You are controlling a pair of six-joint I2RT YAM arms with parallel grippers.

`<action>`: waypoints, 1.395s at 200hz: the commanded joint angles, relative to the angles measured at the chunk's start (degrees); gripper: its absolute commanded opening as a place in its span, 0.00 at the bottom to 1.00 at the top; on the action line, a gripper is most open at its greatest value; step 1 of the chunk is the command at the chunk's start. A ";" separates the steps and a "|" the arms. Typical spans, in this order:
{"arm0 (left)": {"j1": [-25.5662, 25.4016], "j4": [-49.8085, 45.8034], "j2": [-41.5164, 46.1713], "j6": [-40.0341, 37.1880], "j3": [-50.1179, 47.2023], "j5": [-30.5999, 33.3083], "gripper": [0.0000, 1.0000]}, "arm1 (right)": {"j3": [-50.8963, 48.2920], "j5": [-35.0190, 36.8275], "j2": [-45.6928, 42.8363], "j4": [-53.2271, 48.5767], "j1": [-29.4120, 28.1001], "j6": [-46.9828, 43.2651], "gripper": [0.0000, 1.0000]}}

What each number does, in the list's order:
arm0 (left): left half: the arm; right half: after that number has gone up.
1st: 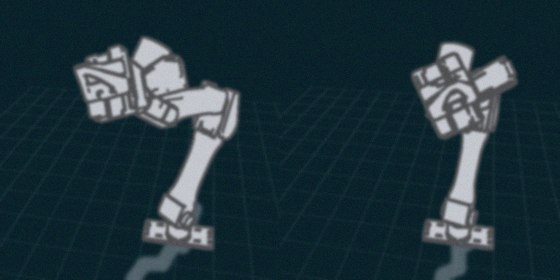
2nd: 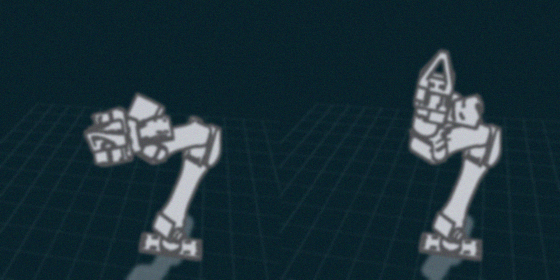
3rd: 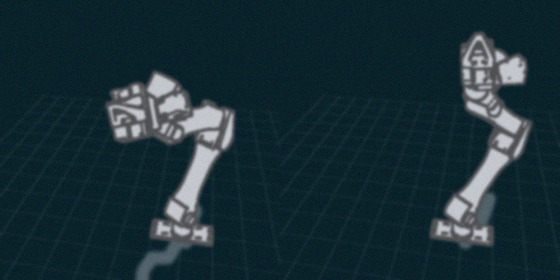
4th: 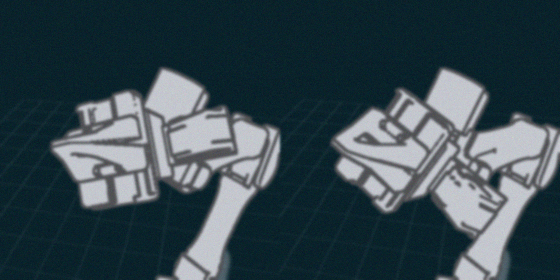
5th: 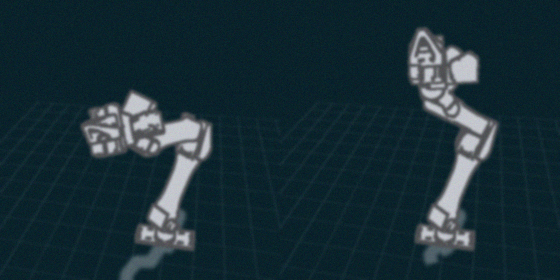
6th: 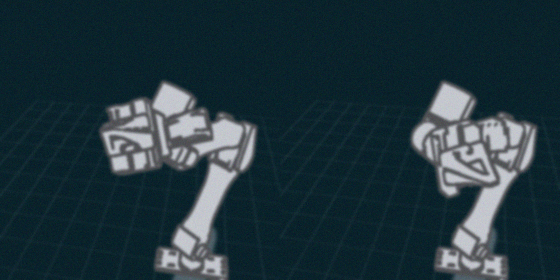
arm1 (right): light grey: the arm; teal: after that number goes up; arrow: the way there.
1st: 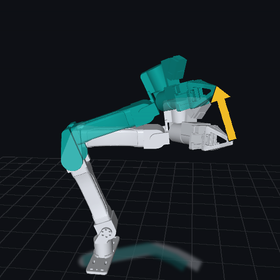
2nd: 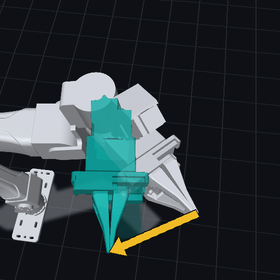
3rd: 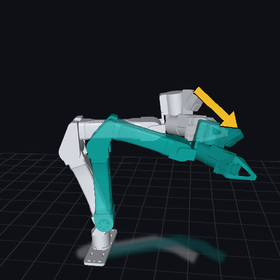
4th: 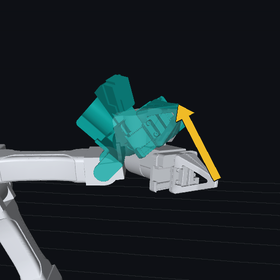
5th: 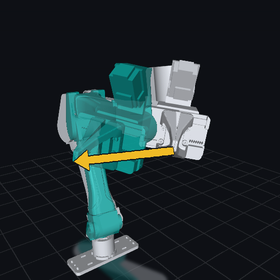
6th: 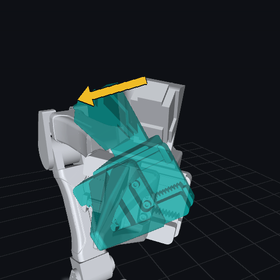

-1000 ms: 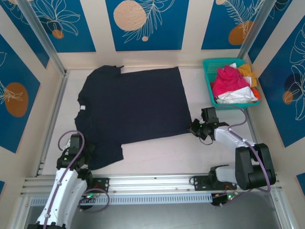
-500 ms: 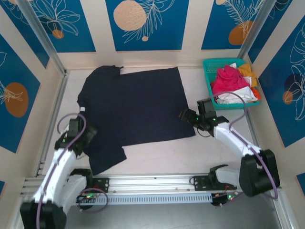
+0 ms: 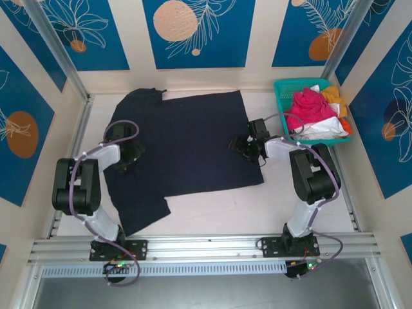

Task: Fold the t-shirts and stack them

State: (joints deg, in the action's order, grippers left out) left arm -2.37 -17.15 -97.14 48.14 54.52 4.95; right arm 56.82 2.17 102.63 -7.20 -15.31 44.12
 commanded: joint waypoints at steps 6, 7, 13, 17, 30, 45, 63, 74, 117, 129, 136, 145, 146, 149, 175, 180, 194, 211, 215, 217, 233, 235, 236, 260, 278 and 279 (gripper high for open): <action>0.20 0.56 -4.66 -1.03 1.76 -4.13 0.98 | -4.96 -2.44 -0.84 -0.95 2.08 2.39 0.68; 0.18 0.59 -4.78 -1.03 1.79 -4.19 0.98 | -5.14 -2.39 -0.98 -1.01 2.15 2.38 0.68; 0.17 0.58 -5.33 -1.03 2.05 -4.40 0.98 | -5.98 -2.18 -1.58 -1.21 2.40 2.14 0.68; 0.17 0.60 -5.61 -1.11 2.22 -4.59 0.98 | -6.68 -2.61 -1.97 -0.97 2.56 1.93 0.68; 0.17 0.02 -6.59 -1.40 3.18 -5.06 0.98 | -8.29 -3.53 -3.05 -0.45 2.70 2.58 0.68; 0.17 -0.64 -6.58 -1.62 3.83 -5.72 0.98 | -9.24 -3.67 -3.74 -0.56 2.52 2.67 0.68; 0.15 -1.54 -4.12 -1.32 2.73 -5.17 0.98 | -9.44 -4.09 -4.85 -0.30 2.18 1.98 0.68; 0.17 -2.26 -1.22 -1.47 1.48 -4.40 0.98 | -9.23 -3.86 -6.31 -0.35 1.82 1.47 0.69; 0.13 -8.07 16.37 -0.08 -4.25 1.63 0.99 | -7.39 -1.10 -14.06 -2.38 -0.42 -2.05 0.71; 0.09 -11.51 21.89 1.76 -6.15 4.19 0.98 | -6.49 -0.34 -15.53 -3.91 -1.15 -3.66 0.71; 0.13 -14.28 24.62 3.44 -7.03 5.84 0.95 | -6.22 -0.01 -16.25 -4.65 -1.62 -4.46 0.71; 0.17 -18.43 27.54 6.91 -8.26 7.83 0.90 | -6.29 -0.09 -17.20 -5.30 -2.04 -5.21 0.71; 0.17 -18.92 27.85 7.38 -8.41 8.07 0.89 | -6.29 -0.09 -17.20 -5.30 -2.04 -5.21 0.71; 0.17 -20.35 28.53 8.41 -8.79 8.58 0.87 | -6.36 -0.15 -17.46 -5.45 -2.09 -5.31 0.71; 0.18 -29.35 31.31 16.55 -11.32 7.68 0.76 | -7.36 -1.42 -18.72 -6.36 -2.62 -5.53 0.71; 0.17 -30.21 31.23 17.87 -11.81 6.60 0.75 | -7.67 -1.54 -18.77 -6.42 -2.71 -5.53 0.71; 0.17 -30.74 30.84 20.81 -13.83 3.46 0.67 | -8.28 -1.72 -18.63 -6.25 -2.80 -5.45 0.71; 0.17 -28.19 30.29 23.47 -17.12 2.64 0.61 | -8.78 -1.78 -18.10 -5.86 -2.89 -5.19 0.71; 0.17 -27.92 30.01 23.94 -17.65 3.01 0.61 | -8.95 -1.78 -18.07 -5.66 -2.90 -4.97 0.71; 0.17 -27.78 29.87 24.11 -17.75 3.19 0.60 | -8.95 -1.79 -18.01 -5.62 -2.95 -4.89 0.71; 0.17 -27.24 27.96 24.77 -17.97 4.91 0.59 | -9.01 -1.99 -17.71 -5.28 -2.89 -4.57 0.71; 0.22 -27.30 27.64 24.78 -17.83 5.07 0.59 | -9.05 -1.97 -17.72 -5.23 -2.93 -4.57 0.71; 0.20 -27.32 27.50 24.79 -17.76 5.12 0.59 | -9.03 -1.99 -17.64 -5.21 -2.95 -4.57 0.71; 0.31 -29.55 23.76 23.15 -15.22 7.55 0.59 | -9.18 -1.49 -17.55 -5.45 -2.88 -4.83 0.71; 0.94 -29.65 22.29 21.73 -14.70 8.99 0.59 | -9.49 -1.29 -17.55 -5.45 -2.93 -4.83 0.70; 1.00 -29.63 22.19 21.69 -14.70 9.01 0.59 | -9.51 -1.29 -17.55 -5.45 -2.91 -4.83 0.70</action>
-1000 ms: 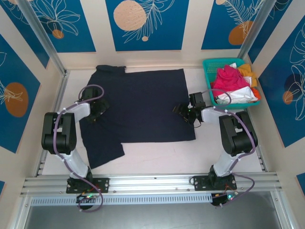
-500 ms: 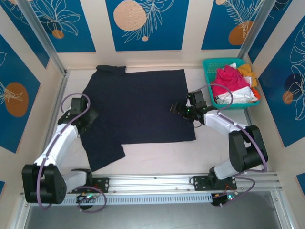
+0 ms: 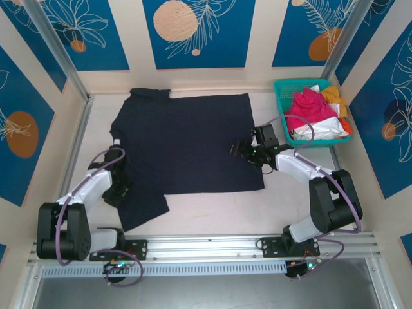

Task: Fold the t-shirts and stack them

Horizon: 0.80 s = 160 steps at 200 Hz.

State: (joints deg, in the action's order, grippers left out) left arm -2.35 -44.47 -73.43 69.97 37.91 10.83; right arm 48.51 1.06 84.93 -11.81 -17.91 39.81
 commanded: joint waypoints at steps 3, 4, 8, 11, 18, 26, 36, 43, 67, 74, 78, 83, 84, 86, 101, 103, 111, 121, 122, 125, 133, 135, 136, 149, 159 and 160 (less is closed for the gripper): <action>1.08 -2.11 -1.58 -0.22 1.84 3.14 0.59 | -1.22 -0.16 0.16 -0.92 -0.28 -0.48 0.70; 1.14 -2.07 -1.61 -0.25 1.83 3.14 0.58 | -1.23 -0.17 0.16 -0.92 -0.28 -0.46 0.70; 1.25 -1.79 -1.75 -0.32 1.65 3.14 0.58 | -1.22 -0.18 0.15 -0.93 -0.30 -0.44 0.70; 1.37 -1.52 -1.74 -0.43 1.58 3.14 0.57 | -1.29 -0.25 0.15 -1.01 -0.28 -0.44 0.70; 1.51 -0.79 -1.64 -0.66 1.19 3.14 0.57 | -1.23 -0.27 0.15 -1.08 -0.33 -0.44 0.70; 1.64 -0.24 -1.59 -0.56 0.79 3.04 0.56 | -1.25 -0.22 0.15 -1.11 -0.33 -0.44 0.70; 1.90 0.48 -1.54 -0.63 0.26 2.97 0.54 | -1.21 -0.03 0.23 -1.19 -0.30 -0.44 0.70; 2.12 0.85 -1.60 -0.63 -0.16 2.97 0.53 | -1.22 0.14 0.24 -1.38 -0.35 -0.37 0.70; 3.22 0.96 -1.31 -1.45 -1.11 2.14 0.52 | -1.04 0.23 0.63 -1.37 -0.33 -0.18 0.70; 3.44 1.31 -1.13 -1.66 -1.48 2.18 0.52 | -1.05 0.09 0.80 -1.37 -0.34 -0.09 0.70; 3.48 1.69 -1.15 -1.75 -1.85 2.10 0.52 | -1.01 0.08 0.92 -1.37 -0.38 -0.01 0.70; 3.65 2.03 -1.10 -1.82 -2.13 1.82 0.52 | -1.04 0.00 1.07 -1.29 -0.38 0.05 0.71; 3.70 2.11 -1.15 -1.79 -2.22 1.74 0.52 | -1.00 0.00 1.09 -1.28 -0.38 0.02 0.70; 3.79 2.26 -1.27 -1.78 -2.34 1.61 0.52 | -0.97 -0.05 1.16 -1.28 -0.33 0.07 0.70; 4.19 3.61 -1.98 -1.69 -3.42 0.16 0.51 | -0.78 -0.18 1.55 -1.19 -0.43 0.25 0.70; 4.19 3.89 -2.09 -1.57 -3.60 -0.09 0.51 | -0.79 -0.23 1.60 -1.19 -0.43 0.26 0.71; 4.28 4.89 -2.65 -1.57 -4.14 -0.81 0.48 | -0.70 -0.27 1.71 -1.19 -0.47 0.27 0.70; 4.44 5.97 -3.48 -1.49 -4.77 -1.69 0.43 | -0.36 -0.27 1.74 -1.45 -0.53 0.35 0.70; 4.45 6.10 -3.57 -1.45 -4.82 -1.78 0.43 | -0.31 -0.27 1.74 -1.45 -0.49 0.35 0.70; 4.52 6.39 -3.83 -1.46 -4.87 -2.00 0.41 | -0.20 -0.27 1.74 -1.53 -0.54 0.35 0.70; 4.63 7.04 -4.48 -1.49 -5.27 -2.34 0.36 | -0.14 -0.20 1.50 -1.85 -0.59 0.27 0.70; 4.70 7.16 -4.56 -1.50 -5.29 -2.38 0.35 | -0.16 -0.14 1.43 -1.95 -0.62 0.33 0.70; 4.71 7.23 -4.63 -1.46 -5.30 -2.39 0.35 | -0.12 -0.07 1.36 -2.01 -0.63 0.34 0.70; 5.14 8.13 -5.55 -1.62 -5.91 -2.91 0.24 | -0.08 0.60 0.50 -2.80 -0.63 0.52 0.70; 5.50 8.83 -5.84 -1.83 -6.33 -3.58 0.14 | -0.50 1.57 -0.64 -3.66 -0.63 0.85 0.70; 5.51 8.90 -5.89 -1.85 -6.39 -3.65 0.13 | -0.60 1.71 -0.82 -3.74 -0.59 0.91 0.70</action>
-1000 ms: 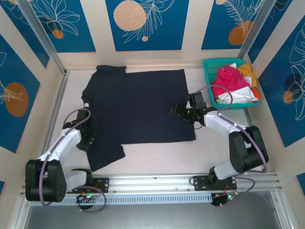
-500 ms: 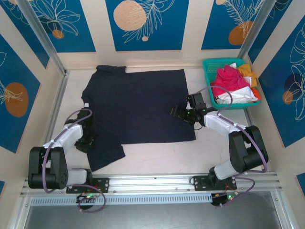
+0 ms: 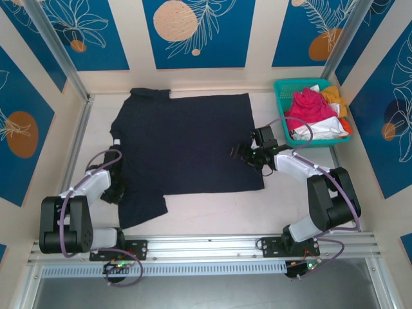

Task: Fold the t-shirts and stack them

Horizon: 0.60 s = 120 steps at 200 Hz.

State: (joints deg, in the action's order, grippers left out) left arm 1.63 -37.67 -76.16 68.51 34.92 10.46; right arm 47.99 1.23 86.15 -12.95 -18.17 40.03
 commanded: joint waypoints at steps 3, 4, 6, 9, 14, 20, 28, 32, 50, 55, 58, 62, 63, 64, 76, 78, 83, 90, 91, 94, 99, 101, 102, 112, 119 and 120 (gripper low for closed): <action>1.64 2.35 -3.21 -0.47 -3.52 -3.53 0.10 | -0.27 1.88 -2.40 -2.83 -0.31 0.86 0.70; 1.68 2.39 -3.25 -0.52 -3.57 -3.61 0.09 | -0.31 1.99 -2.57 -2.89 -0.30 0.94 0.70; 1.70 2.46 -3.17 -0.58 -3.72 -3.67 0.08 | -0.43 2.19 -2.94 -3.10 -0.29 1.04 0.70; 1.77 2.63 -3.12 -0.57 -3.86 -3.83 0.05 | -0.70 2.58 -3.42 -3.37 -0.28 1.23 0.70; 1.86 2.69 -3.04 -0.66 -4.04 -3.94 0.01 | -1.14 3.10 -4.39 -3.83 -0.28 1.59 0.70; 1.89 2.63 -2.74 -0.73 -4.21 -4.00 0.00 | -1.84 3.92 -5.51 -4.48 -0.20 2.17 0.69; 1.89 2.32 -2.15 -0.99 -4.24 -3.82 0.00 | -2.78 4.89 -7.12 -5.69 -0.15 3.19 0.69; 1.82 2.06 -1.81 -0.96 -4.33 -3.78 0.00 | -3.28 5.38 -7.89 -6.36 -0.08 3.90 0.69; 1.89 0.93 0.26 -1.40 -4.55 -3.78 0.00 | -5.54 8.35 -12.01 -11.24 0.05 8.28 0.67; 1.89 0.45 0.89 -1.58 -4.51 -3.76 0.00 | -6.07 9.15 -13.16 -13.08 0.06 9.64 0.67; 1.89 0.11 1.31 -1.62 -4.52 -3.78 0.00 | -6.42 9.66 -13.87 -14.25 -0.01 10.83 0.66; 1.89 -0.36 1.86 -1.68 -4.52 -3.78 0.00 | -6.74 10.25 -14.65 -15.98 -0.04 12.26 0.66; 1.89 -0.46 1.96 -1.70 -4.51 -3.78 0.00 | -6.84 10.44 -14.89 -16.41 -0.03 12.61 0.65; 1.89 -0.56 2.10 -1.71 -4.51 -3.78 0.00 | -6.98 10.53 -15.10 -16.85 -0.02 12.79 0.65; 1.89 -1.48 3.70 -2.14 -4.51 -3.69 0.00 | -8.00 11.89 -17.46 -21.67 -0.03 16.53 0.64; 1.89 -1.69 3.90 -2.15 -4.51 -3.71 0.00 | -8.17 12.02 -17.93 -22.34 -0.02 16.96 0.64; 1.88 -2.08 4.50 -2.22 -4.57 -3.55 0.00 | -8.78 12.35 -18.82 -23.66 -0.06 18.14 0.63; 1.88 -2.53 5.19 -2.33 -4.59 -3.36 0.00 | -9.72 12.31 -19.94 -24.64 0.00 19.18 0.61; 1.88 -2.52 5.35 -2.37 -4.64 -3.35 0.00 | -9.83 12.26 -20.09 -24.74 0.04 19.28 0.61; 1.83 -2.62 5.52 -2.47 -4.69 -3.34 0.00 | -10.14 12.10 -20.36 -24.94 0.11 19.50 0.61; 1.82 -2.66 5.97 -2.54 -4.81 -3.26 0.00 | -10.74 11.68 -20.76 -25.22 0.35 19.85 0.60; 1.87 -2.60 6.10 -2.51 -4.82 -3.25 0.00 | -10.90 11.49 -20.80 -25.27 0.45 19.96 0.59; 1.88 -2.59 6.15 -2.55 -4.89 -3.30 0.00 | -10.94 11.41 -20.82 -25.27 0.48 20.02 0.59; 1.88 -2.71 6.59 -2.55 -4.86 -3.08 0.00 | -11.51 10.20 -20.31 -24.95 0.92 20.24 0.56; 1.88 -2.68 6.72 -2.51 -4.86 -2.95 0.00 | -11.51 9.62 -19.70 -24.84 1.01 20.57 0.55; 1.88 -2.72 6.72 -2.55 -4.86 -2.92 0.00 | -11.42 9.60 -19.62 -24.80 1.02 20.64 0.54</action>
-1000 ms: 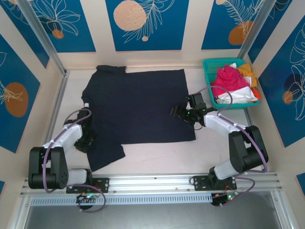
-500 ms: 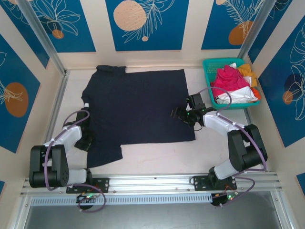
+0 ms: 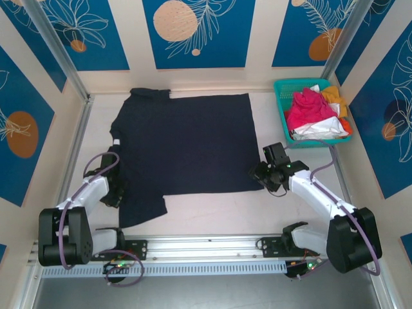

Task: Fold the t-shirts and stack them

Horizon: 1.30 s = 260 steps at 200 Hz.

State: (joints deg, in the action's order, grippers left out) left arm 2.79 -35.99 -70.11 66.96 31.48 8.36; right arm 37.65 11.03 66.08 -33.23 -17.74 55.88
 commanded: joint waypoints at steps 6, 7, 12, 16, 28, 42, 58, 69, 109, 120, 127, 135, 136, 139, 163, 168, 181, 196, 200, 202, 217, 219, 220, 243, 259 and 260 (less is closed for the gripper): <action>0.73 -4.50 0.70 -1.06 -1.35 -0.74 0.00 | -0.96 -0.51 1.13 -4.15 0.60 5.01 0.53; 0.73 -4.47 0.68 -1.09 -1.30 -0.72 0.00 | -0.93 -0.58 1.23 -4.14 0.60 5.06 0.53; 0.72 -4.53 0.61 -1.23 -1.21 -0.62 0.00 | -0.76 -0.78 1.81 -3.83 0.51 5.31 0.52; 0.71 -4.52 0.59 -1.28 -1.12 -0.63 0.00 | -0.66 -0.97 2.27 -3.65 0.51 5.58 0.51; 0.73 -4.52 0.50 -1.46 -1.00 -0.62 0.00 | -0.59 -1.57 3.51 -2.54 0.51 6.06 0.51; 0.73 -4.42 0.43 -1.50 -0.99 -0.76 0.00 | -0.73 -1.84 4.91 -1.16 0.60 6.39 0.50; 0.72 -4.10 0.36 -1.44 -1.16 -0.98 0.00 | -1.05 -2.21 6.54 0.78 0.81 6.52 0.50; 0.73 -4.09 0.17 -1.49 -1.16 -1.22 0.00 | -1.02 -2.57 7.72 2.02 0.94 6.61 0.50; 0.73 -4.32 0.78 -1.64 -1.43 -1.33 0.00 | -1.41 -2.95 10.25 4.05 1.05 7.38 0.40; 0.73 -4.49 1.01 -1.49 -1.51 -1.33 0.00 | -1.89 -2.64 10.05 4.11 1.12 7.58 0.32; 0.68 -4.61 1.18 -1.48 -1.43 -1.33 0.00 | -2.07 -2.44 9.70 3.93 1.21 7.74 0.23; 0.73 -4.88 1.36 -1.49 -1.36 -1.29 0.00 | -2.37 -2.01 9.03 3.55 1.17 8.01 0.15; 0.73 -4.88 1.41 -1.53 -1.35 -1.26 0.00 | -2.39 -1.99 8.96 3.49 1.15 8.01 0.14; 0.73 -5.05 1.59 -1.52 -1.38 -1.24 0.00 | -2.49 -1.78 8.68 3.40 1.16 8.10 0.11; 0.72 -5.79 2.98 -1.60 -1.29 -0.68 0.00 | -3.24 -0.67 5.95 2.07 1.45 8.19 0.00; 0.67 -5.90 3.30 -1.67 -1.25 -0.55 0.00 | -3.35 -0.44 5.42 1.76 1.40 8.22 0.00; 0.71 -6.28 4.06 -1.77 -1.15 -0.20 0.00 | -3.63 -0.22 4.03 1.02 1.50 8.20 0.00; 0.72 -6.62 4.61 -1.78 -0.92 -0.03 0.00 | -3.90 -0.39 2.73 0.11 1.48 7.93 0.26; 0.73 -6.70 4.70 -1.91 -0.92 -0.01 0.00 | -4.01 -0.36 2.35 -0.10 1.46 8.01 0.33; 0.68 -6.72 4.71 -1.92 -0.90 -0.01 0.00 | -4.10 -0.32 2.13 -0.22 1.43 8.08 0.35; 0.73 -6.89 4.95 -1.92 -0.84 -0.08 0.00 | -5.30 -0.77 0.84 -0.21 1.46 8.00 0.44; 0.73 -6.83 4.93 -1.88 -0.84 -0.03 0.00 | -5.35 -0.75 0.74 -0.31 1.54 8.08 0.44; 0.73 -6.82 4.95 -1.90 -0.91 -0.02 0.00 | -5.41 -0.75 0.68 -0.37 1.55 8.14 0.44; 0.73 -6.94 5.07 -2.00 -0.94 -0.10 0.00 | -7.19 -1.04 0.66 0.24 1.81 8.67 0.43; 0.72 -6.92 5.16 -1.98 -0.86 -0.10 0.00 | -7.95 -2.22 1.44 2.08 2.24 9.15 0.36; 0.72 -6.96 5.16 -1.99 -0.83 -0.10 0.00 | -7.99 -2.32 1.52 2.14 2.21 9.15 0.36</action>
State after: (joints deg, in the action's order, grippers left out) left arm 2.79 -40.03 -65.69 65.60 30.94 7.73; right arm 31.14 9.80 67.20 -31.11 -16.21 63.66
